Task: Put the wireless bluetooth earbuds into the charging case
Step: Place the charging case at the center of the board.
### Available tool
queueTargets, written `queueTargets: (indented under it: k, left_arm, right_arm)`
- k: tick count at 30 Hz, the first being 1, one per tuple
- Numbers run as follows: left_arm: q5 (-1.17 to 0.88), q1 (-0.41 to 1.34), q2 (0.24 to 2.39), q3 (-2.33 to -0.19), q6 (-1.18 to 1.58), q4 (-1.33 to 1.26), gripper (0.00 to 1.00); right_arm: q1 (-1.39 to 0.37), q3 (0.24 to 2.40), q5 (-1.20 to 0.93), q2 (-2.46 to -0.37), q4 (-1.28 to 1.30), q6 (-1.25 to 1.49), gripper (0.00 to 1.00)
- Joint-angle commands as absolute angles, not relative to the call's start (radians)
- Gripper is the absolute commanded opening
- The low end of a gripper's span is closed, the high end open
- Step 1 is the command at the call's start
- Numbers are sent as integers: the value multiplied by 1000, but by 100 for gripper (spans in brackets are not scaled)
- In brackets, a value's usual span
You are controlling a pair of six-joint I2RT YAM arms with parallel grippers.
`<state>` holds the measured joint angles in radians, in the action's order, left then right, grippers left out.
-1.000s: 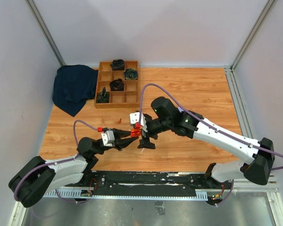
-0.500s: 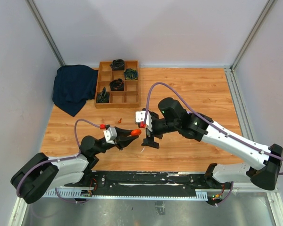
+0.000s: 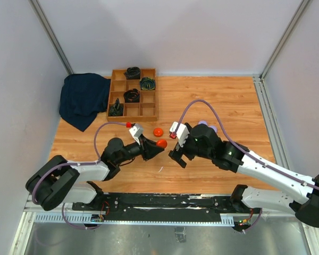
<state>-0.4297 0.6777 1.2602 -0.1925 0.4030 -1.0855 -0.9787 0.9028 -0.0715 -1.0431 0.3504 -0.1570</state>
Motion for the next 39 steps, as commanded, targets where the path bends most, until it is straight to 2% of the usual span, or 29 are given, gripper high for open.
queueTargets:
  k: [1, 9, 12, 15, 23, 39]
  left_arm:
    - [-414, 684, 1347, -260, 610, -988, 13]
    - [-444, 699, 1594, -391, 873, -985, 21]
    - [-405, 720, 1675, -433, 947, -980, 21]
    - [-351, 743, 1759, -468, 1018, -979, 27]
    - [-260, 796, 1859, -564, 1063, -851, 31]
    - [-122, 807, 1733, -512, 992, -602, 71]
  right_arm:
    - [-965, 808, 95, -976, 251, -8, 97]
    - [-960, 665, 158, -879, 180, 70, 97]
    - [-959, 641, 161, -858, 169, 74, 97]
    - [-956, 629, 164, -842, 169, 69, 97]
    - [-942, 610, 155, -814, 175, 65, 97]
    - [-917, 604, 128, -805, 171, 60, 97]
